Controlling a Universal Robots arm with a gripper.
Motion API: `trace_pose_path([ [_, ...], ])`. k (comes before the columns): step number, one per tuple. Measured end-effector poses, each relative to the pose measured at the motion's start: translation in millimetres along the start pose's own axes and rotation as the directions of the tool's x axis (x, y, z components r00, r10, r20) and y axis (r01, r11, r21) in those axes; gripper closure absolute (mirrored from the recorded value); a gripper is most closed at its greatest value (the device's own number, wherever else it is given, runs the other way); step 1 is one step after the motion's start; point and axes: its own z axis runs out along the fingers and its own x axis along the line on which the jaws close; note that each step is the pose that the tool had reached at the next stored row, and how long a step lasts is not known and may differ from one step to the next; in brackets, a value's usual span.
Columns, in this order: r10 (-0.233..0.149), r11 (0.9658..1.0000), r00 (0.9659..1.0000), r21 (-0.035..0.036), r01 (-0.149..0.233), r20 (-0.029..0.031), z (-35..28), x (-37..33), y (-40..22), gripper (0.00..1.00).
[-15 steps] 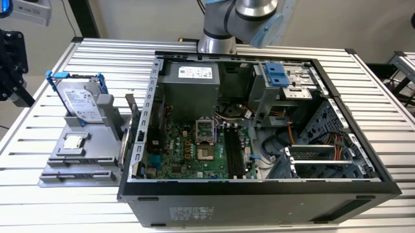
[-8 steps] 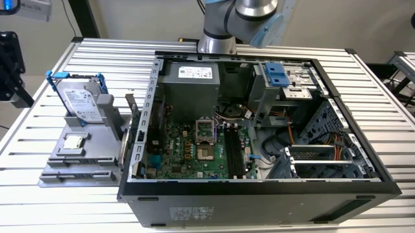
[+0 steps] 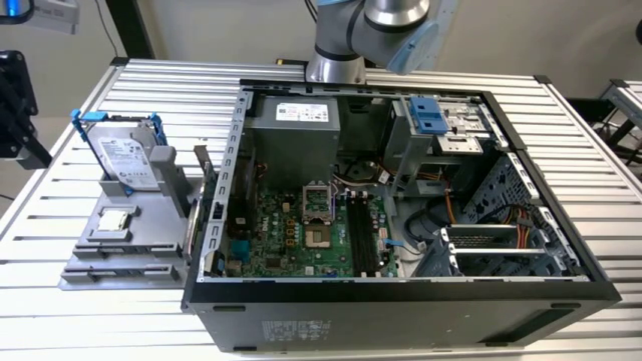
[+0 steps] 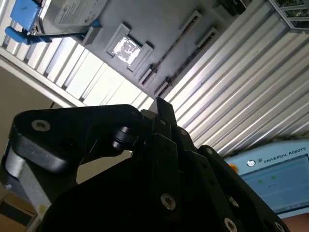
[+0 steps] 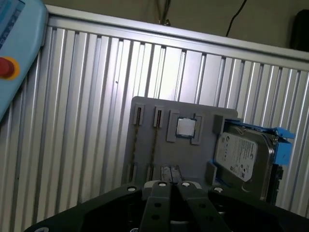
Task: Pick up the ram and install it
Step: 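Pick up the ram and move it above insertion slot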
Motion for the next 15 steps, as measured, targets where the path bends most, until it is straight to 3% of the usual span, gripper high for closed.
trace_pose_path([
  [5,0.021,0.9998,0.9998,0.0016,-0.021,0.0002,1.3,5.9,0.8,1.00],
  [15,0.022,0.9998,0.9998,0.0016,-0.022,0.0002,1.2,6.0,0.8,1.00],
])
